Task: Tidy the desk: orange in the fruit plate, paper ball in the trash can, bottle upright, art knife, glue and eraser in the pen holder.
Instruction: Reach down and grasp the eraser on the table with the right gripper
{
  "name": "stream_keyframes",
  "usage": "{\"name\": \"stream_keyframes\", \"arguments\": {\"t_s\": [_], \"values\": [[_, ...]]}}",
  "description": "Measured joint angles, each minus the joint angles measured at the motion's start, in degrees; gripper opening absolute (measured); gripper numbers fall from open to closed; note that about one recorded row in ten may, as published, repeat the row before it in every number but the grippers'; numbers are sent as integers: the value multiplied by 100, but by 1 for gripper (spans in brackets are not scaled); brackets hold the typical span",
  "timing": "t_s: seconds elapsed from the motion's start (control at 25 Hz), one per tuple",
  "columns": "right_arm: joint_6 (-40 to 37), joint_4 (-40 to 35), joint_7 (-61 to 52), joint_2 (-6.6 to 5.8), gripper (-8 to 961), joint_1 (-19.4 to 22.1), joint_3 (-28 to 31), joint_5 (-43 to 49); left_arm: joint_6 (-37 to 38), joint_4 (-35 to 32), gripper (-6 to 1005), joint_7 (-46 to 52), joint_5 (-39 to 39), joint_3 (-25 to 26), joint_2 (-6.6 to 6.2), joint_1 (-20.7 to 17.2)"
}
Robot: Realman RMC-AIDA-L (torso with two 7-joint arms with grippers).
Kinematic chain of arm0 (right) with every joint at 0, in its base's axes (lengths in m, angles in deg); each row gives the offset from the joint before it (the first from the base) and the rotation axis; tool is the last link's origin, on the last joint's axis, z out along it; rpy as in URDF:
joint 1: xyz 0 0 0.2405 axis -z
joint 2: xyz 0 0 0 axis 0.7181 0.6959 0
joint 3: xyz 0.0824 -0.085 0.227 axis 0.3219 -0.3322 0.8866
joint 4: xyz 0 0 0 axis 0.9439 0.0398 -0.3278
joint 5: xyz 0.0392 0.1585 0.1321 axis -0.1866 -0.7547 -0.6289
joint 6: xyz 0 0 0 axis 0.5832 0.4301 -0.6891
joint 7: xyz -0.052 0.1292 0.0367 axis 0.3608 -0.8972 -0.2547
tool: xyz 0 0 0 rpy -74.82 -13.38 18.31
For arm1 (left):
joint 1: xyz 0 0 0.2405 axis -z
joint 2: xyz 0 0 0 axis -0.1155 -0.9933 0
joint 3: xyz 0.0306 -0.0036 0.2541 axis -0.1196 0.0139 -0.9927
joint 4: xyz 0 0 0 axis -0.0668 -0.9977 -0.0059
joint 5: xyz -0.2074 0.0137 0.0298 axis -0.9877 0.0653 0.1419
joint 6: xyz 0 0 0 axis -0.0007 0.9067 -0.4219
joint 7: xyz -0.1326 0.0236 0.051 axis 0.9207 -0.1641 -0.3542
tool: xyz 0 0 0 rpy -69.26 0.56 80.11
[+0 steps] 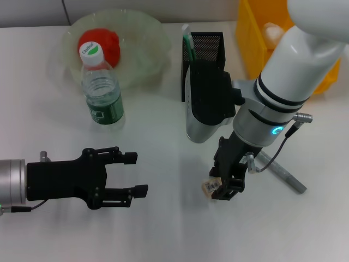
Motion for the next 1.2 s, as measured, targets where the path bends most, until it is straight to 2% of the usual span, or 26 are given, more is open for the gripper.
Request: {"name": "stream_keyframes", "arguments": {"t_s": [0.32, 0.52, 0.96, 1.2], "values": [[-35, 4, 0, 0, 352, -15, -72, 0, -7, 0, 795, 1, 0, 5, 0, 10], [-97, -43, -26, 0, 186, -18, -71, 25, -7, 0, 795, 1, 0, 1, 0, -9], [-338, -415, -168, -9, 50, 78, -46, 34, 10, 35, 795, 1, 0, -4, -8, -50], [-297, -565, -80, -9, 188, 126, -244, 34, 50, 6, 794, 1, -1, -4, -10, -60]]}}
